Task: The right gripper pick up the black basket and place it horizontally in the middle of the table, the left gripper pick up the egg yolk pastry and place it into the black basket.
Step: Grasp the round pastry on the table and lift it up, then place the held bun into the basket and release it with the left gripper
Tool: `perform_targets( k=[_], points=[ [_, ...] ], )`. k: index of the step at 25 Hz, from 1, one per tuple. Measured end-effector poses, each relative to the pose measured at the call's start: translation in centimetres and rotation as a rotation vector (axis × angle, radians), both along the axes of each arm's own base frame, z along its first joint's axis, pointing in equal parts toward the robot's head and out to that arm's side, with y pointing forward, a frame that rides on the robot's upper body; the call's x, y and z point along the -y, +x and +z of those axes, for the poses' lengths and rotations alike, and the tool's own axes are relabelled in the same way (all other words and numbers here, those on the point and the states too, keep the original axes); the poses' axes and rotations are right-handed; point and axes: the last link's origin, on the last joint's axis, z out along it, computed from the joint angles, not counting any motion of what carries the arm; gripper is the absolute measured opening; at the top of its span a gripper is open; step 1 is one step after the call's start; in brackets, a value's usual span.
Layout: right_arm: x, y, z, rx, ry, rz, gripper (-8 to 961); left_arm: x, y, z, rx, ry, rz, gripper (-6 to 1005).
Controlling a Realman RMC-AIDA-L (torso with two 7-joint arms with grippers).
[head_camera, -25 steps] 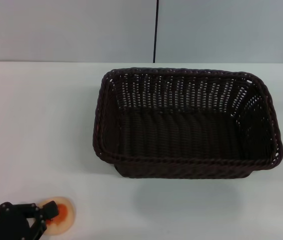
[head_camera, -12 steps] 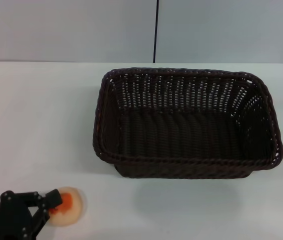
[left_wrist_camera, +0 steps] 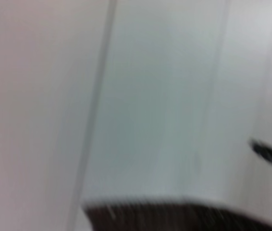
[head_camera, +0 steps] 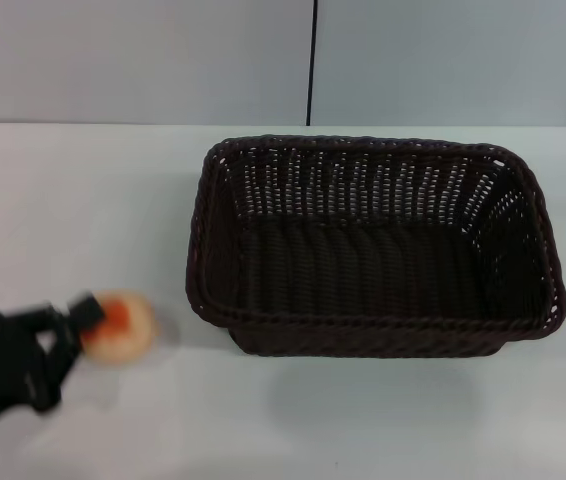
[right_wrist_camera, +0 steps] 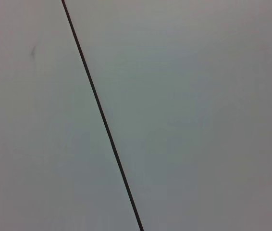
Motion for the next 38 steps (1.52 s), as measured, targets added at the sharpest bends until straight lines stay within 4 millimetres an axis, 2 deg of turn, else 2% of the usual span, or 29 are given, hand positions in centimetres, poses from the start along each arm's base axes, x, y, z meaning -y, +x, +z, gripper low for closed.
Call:
perform_targets(
  k=[4,8,9,10,11,12,13,15,17,19,26,27,31,34,37,38],
  points=[
    [0.1,-0.1,0.0,0.002,0.001,0.006,496,-2.2,1.8,0.5,0.099,0.083,-0.046,38],
    [0.0,-0.2,-0.3,-0.001,-0.006,0.01,496,-5.1,4.5,0.0,0.176,0.037,-0.119,43],
    [0.0,-0.2,-0.3,-0.001,-0.01,0.012,496,-5.1,4.5,0.0,0.176,0.037,-0.119,45],
    [-0.1,-0.3,-0.4,0.001,-0.015,0.016,496,-6.0,5.4,-0.5,0.195,0.019,-0.142,46],
    [-0.1,-0.4,-0.5,0.002,-0.02,0.02,496,-6.0,5.4,-0.5,0.195,0.019,-0.142,48],
    [-0.2,-0.5,-0.6,0.003,-0.024,0.025,496,-7.5,7.3,-1.6,0.211,-0.029,-0.188,49],
    [-0.2,-0.6,-0.8,0.0,-0.029,0.029,496,-8.0,7.9,-2.3,0.209,-0.056,-0.201,51],
    [-0.2,-0.7,-1.0,-0.005,-0.034,0.035,496,-8.4,8.7,-3.1,0.204,-0.092,-0.214,54],
    [-0.1,-0.7,-1.2,-0.011,-0.037,0.035,496,-8.4,8.7,-3.1,0.204,-0.092,-0.214,57],
    [-0.1,-0.7,-1.5,-0.017,-0.042,0.035,496,-9.0,9.5,-4.5,0.181,-0.136,-0.209,59],
    [-0.5,-1.0,-2.0,-0.033,-0.053,0.044,496,-9.2,9.9,-5.3,0.174,-0.159,-0.199,70],
    [-0.6,-1.1,-2.0,-0.034,-0.054,0.046,496,-9.2,10.3,-6.1,0.181,-0.148,-0.187,71],
    [-0.8,-1.2,-2.1,-0.037,-0.056,0.051,495,-8.9,10.3,-5.2,0.219,-0.095,-0.201,77],
    [-0.8,-1.4,-2.2,-0.043,-0.057,0.057,495,-8.5,9.5,-3.8,0.268,-0.015,-0.18,312],
    [-0.7,-1.6,-2.2,-0.05,-0.046,0.072,495,-7.7,8.0,-1.7,0.313,0.137,-0.13,426],
    [-0.5,-1.6,-2.0,-0.05,-0.034,0.081,495,-7.0,6.9,-0.4,0.328,0.25,-0.098,464]
  ],
)
